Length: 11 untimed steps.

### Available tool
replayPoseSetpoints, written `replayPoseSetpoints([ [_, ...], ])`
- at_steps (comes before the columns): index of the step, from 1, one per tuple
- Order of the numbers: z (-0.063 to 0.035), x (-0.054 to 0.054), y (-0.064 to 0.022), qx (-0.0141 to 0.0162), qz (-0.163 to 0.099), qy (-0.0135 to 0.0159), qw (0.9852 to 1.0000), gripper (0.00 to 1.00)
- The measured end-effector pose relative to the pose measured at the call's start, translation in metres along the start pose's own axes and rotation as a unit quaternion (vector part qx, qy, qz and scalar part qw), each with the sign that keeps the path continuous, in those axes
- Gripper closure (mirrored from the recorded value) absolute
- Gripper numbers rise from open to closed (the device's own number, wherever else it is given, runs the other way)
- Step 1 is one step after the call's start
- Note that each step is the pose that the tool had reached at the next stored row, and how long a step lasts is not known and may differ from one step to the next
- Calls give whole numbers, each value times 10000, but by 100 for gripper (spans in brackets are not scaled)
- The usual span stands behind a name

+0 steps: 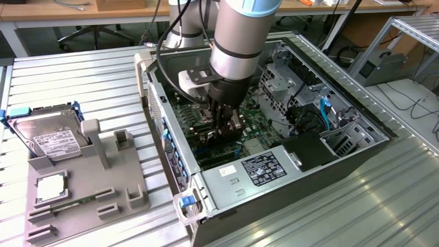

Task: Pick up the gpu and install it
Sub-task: 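Insert the gpu into the slot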

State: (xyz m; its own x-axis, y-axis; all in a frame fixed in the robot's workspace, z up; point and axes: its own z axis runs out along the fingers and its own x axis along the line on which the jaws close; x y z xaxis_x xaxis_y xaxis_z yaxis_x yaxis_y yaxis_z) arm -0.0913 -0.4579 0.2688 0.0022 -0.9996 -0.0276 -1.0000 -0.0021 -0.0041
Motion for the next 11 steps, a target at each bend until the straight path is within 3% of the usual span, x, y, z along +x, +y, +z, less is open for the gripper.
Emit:
replayPoseSetpoints([
  [11,3,-2,23,0,0,1,10000,74],
])
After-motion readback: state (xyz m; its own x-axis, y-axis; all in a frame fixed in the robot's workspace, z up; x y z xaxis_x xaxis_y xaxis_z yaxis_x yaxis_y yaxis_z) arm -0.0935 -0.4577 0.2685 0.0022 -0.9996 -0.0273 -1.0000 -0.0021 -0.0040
